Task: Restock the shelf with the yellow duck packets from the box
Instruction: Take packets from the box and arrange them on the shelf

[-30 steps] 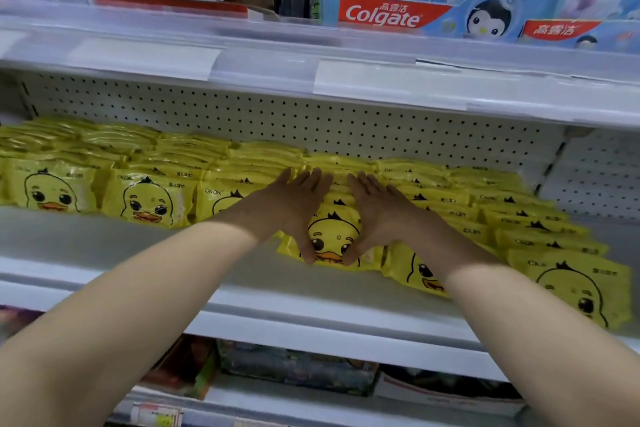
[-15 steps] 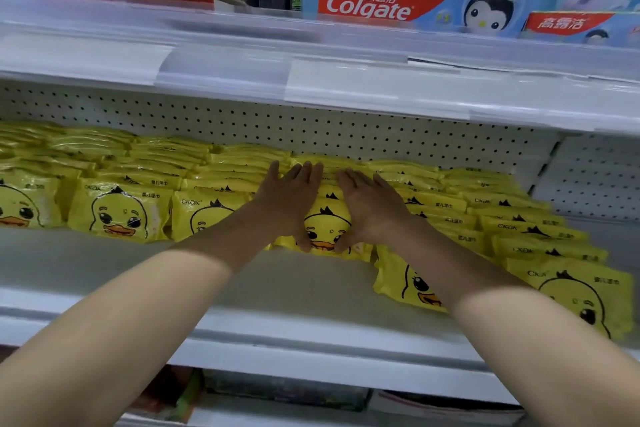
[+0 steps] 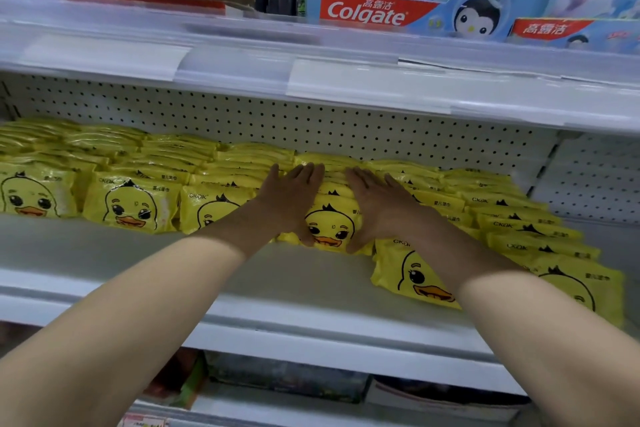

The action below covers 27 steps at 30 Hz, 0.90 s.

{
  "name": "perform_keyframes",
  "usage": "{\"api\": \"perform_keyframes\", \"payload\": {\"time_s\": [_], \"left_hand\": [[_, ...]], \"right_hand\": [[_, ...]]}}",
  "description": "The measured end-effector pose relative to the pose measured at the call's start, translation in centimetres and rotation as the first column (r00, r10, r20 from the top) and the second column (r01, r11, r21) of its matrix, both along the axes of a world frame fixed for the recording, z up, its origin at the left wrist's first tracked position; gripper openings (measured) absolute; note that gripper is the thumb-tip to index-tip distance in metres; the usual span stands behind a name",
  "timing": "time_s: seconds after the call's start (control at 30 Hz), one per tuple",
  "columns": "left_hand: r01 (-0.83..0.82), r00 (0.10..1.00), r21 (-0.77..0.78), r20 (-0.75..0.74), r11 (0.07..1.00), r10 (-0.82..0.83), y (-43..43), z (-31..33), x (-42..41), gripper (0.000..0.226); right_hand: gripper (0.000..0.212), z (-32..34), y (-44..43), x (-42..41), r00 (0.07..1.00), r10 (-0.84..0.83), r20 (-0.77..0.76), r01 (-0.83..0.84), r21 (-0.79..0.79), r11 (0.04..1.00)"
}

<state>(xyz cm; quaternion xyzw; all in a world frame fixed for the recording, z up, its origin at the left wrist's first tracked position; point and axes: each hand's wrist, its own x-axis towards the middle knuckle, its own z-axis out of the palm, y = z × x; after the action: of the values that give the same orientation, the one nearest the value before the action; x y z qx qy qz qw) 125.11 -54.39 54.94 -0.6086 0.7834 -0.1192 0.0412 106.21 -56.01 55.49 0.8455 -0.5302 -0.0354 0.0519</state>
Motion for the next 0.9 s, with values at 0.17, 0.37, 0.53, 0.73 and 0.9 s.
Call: {"api": "perform_keyframes", "payload": {"time_s": [0.17,0.37,0.53,0.73,0.9], "left_hand": [[0.045,0.999,0.1,-0.002,0.994,-0.045,-0.3,0.5,0.9,0.157],[0.03,0.999,0.019,0.031,0.999,-0.03,-1.0,0.2,1.0,0.15],[0.058,0.998,-0.022,0.028,0.998,-0.058,-0.9,-0.1,1.3,0.149],[0.134,0.991,0.063,-0.01,0.989,-0.134,-0.8,0.3,2.3,0.157],[0.168,0.985,0.092,0.037,0.982,-0.171,-1.3,0.6,2.8,0.159]], "right_hand": [[0.152,0.2,0.0,-0.4,0.998,-0.012,-0.054,0.014,0.021,1.0],[0.146,-0.5,-0.3,0.5,1.0,-0.014,0.003,0.014,-0.065,0.998],[0.147,-0.5,-0.1,0.3,1.0,-0.001,0.003,0.002,-0.062,0.998],[0.155,0.2,0.4,0.2,0.997,-0.026,-0.077,0.025,-0.009,1.0],[0.15,0.0,0.6,1.0,0.996,-0.072,-0.06,0.071,-0.021,0.997]]}}
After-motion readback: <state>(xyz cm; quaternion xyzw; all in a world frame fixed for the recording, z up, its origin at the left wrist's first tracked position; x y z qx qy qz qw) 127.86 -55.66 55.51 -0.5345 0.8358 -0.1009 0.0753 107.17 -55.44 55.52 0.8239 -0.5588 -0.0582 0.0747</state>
